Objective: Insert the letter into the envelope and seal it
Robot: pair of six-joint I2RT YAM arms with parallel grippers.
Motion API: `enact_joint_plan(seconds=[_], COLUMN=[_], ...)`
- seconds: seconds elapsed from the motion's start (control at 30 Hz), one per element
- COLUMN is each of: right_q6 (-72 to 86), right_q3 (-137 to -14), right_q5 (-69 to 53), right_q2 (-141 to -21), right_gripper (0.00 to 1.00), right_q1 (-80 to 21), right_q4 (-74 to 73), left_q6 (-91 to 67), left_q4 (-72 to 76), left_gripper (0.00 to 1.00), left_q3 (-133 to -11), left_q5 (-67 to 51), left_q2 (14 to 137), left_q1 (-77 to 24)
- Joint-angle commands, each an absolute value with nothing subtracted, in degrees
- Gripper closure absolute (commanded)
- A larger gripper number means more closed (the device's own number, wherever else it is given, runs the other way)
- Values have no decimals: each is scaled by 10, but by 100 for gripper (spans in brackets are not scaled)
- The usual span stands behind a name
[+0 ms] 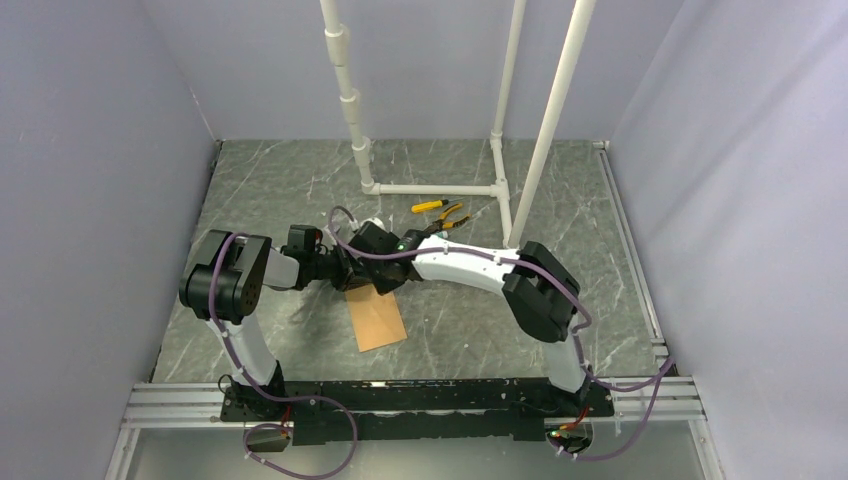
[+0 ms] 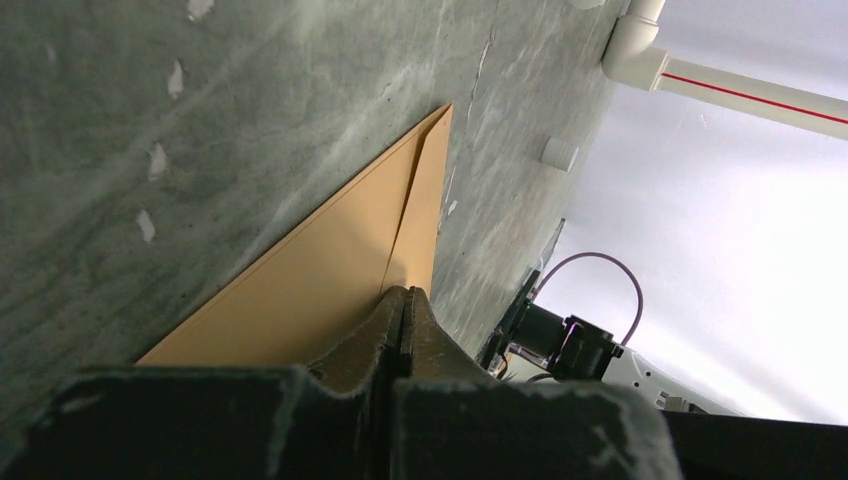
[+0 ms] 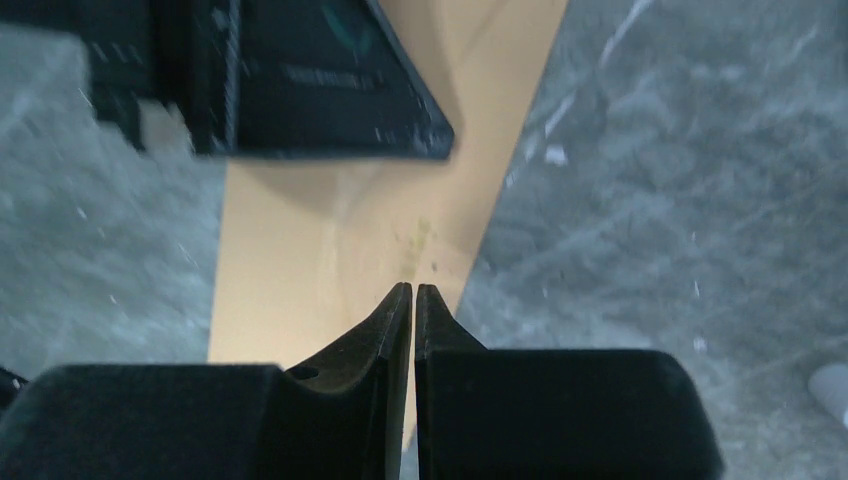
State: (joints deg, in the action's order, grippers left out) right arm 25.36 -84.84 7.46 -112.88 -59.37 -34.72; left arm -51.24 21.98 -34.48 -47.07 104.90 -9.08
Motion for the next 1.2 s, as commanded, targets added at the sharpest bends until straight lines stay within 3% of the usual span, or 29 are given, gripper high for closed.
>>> enact_joint_plan(seconds=[0.0,0.53,0.9,1.17], right_q6=[261,237,241,286], right_q3=[-909,-865,-715,-713], right_q5=[100,72,3,64], right_q2=[-1176,-1210,-1073,-963], right_gripper=[90,89,87,86], right_q1=[-598,-609,-648,-632], right_q4=[-317,-312,-362,-378], left_q6=[-463,-480,-470,-441], left_q4=[138,163,118,33], left_gripper=[97,98,98,93], left_q3=[-324,-323,-345,-429], left_q5=[-360,-359,-347,-370], left_q2=[1072,1084,1060,960], left_q1=[-85,-86,-86,-103])
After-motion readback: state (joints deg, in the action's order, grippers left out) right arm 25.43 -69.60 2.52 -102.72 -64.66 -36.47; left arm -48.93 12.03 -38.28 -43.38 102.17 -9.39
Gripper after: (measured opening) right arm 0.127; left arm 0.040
